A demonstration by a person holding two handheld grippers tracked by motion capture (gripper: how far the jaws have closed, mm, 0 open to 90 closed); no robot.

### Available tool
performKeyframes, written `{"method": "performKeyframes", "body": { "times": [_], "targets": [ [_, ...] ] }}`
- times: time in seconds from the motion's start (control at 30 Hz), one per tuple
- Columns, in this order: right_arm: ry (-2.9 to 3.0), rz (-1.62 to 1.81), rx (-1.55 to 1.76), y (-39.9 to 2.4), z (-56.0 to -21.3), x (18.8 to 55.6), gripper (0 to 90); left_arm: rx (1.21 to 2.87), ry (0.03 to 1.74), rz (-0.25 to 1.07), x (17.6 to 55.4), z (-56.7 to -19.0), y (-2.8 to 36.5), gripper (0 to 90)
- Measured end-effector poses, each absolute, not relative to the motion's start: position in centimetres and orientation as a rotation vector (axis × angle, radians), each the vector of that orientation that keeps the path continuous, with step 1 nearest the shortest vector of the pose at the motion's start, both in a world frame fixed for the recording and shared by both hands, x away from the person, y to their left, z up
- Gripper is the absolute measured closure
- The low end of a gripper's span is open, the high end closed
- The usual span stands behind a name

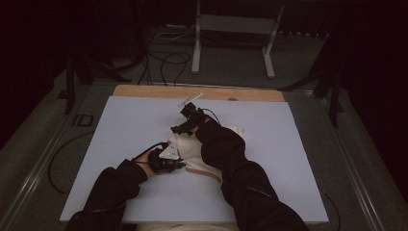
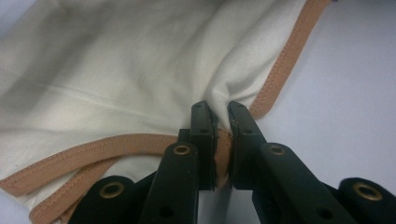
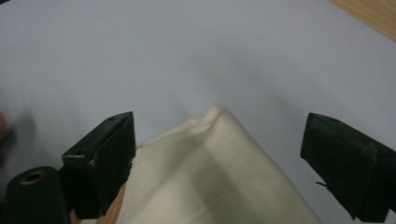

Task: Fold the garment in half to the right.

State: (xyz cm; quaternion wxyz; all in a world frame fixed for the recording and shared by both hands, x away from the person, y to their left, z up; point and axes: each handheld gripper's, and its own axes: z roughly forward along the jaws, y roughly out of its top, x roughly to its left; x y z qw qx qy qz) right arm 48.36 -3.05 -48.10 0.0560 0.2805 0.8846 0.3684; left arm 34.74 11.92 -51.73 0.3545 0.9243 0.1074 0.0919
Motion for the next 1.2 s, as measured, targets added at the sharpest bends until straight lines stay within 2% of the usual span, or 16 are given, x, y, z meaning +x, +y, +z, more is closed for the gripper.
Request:
{"method": "performKeyframes", "body": {
  "times": [0.23, 0.27, 0.3, 0.33, 0.37, 0.4, 0.47, 0.5, 0.7, 0.9, 1.03, 1.2],
  "targets": [
    [2.678, 1.099, 0.912, -2.0, -48.5, 49.1, 10.9, 2.384, 0.275, 0.234, 34.7, -51.8, 12.0, 83.9],
    [2.684, 1.088, 0.911, -1.5, -48.6, 49.3, 15.7, 2.384, 0.275, 0.232, 34.8, -51.8, 12.0, 83.9],
    [2.684, 1.088, 0.911, -1.5, -48.6, 49.3, 15.7, 2.384, 0.275, 0.232, 34.8, -51.8, 12.0, 84.0],
    [2.679, 1.08, 0.913, -1.1, -48.8, 49.4, 22.8, 2.391, 0.267, 0.237, 34.8, -51.7, 12.0, 84.0],
    [2.679, 1.08, 0.913, -1.1, -48.8, 49.4, 22.8, 2.391, 0.267, 0.237, 34.8, -51.7, 12.0, 84.0],
    [2.685, 1.059, 0.911, -0.7, -49.1, 49.5, 28.5, 2.385, 0.276, 0.232, 34.7, -51.8, 12.1, 84.0],
    [2.682, 1.048, 0.915, -0.5, -49.2, 49.5, 31.9, 2.384, 0.276, 0.23, 34.7, -51.8, 12.1, 84.0],
    [2.695, 1.045, 0.917, -0.1, -49.4, 49.5, 39.3, 2.386, 0.276, 0.232, 34.7, -51.8, 12.1, 84.0],
    [2.731, 0.965, 0.905, 0.6, -50.3, 49.4, 52.2, 2.392, 0.27, 0.236, 34.7, -51.7, 12.1, 84.1],
    [2.746, 0.873, 0.86, 1.0, -50.8, 49.3, 70.2, 2.393, 0.269, 0.235, 34.7, -51.7, 12.1, 84.2],
    [2.74, 0.853, 0.85, 0.8, -50.8, 49.4, 85.9, 2.392, 0.27, 0.234, 34.7, -51.7, 12.1, 84.3],
    [2.736, 0.843, 0.835, 0.6, -50.4, 49.2, 87.9, 2.393, 0.269, 0.23, 34.7, -51.6, 12.1, 84.3]
  ]
}}
